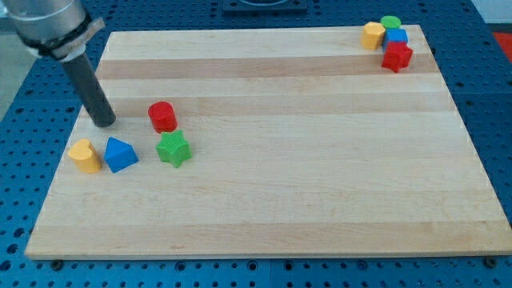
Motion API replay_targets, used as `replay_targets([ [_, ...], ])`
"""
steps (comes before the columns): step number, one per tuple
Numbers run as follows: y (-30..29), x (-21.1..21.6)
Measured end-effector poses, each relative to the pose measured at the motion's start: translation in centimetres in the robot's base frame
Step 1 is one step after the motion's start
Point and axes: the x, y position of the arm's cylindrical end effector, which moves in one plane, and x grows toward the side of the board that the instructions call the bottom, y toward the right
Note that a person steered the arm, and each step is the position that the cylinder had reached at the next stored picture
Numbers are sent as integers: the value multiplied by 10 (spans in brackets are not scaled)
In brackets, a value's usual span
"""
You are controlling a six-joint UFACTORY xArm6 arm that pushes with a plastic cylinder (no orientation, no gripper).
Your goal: Move the red circle below the yellow hexagon
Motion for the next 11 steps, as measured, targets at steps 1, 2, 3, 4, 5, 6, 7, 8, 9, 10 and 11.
replay_targets([
  [1, 62, -6],
  [2, 141, -32],
  [3, 186, -47],
  [4, 184, -43],
  [5, 160, -16],
  [6, 209, -13],
  [7, 277, -45],
  [8, 294, -58],
  [9, 255, -32],
  [10, 257, -55],
  [11, 313, -99],
])
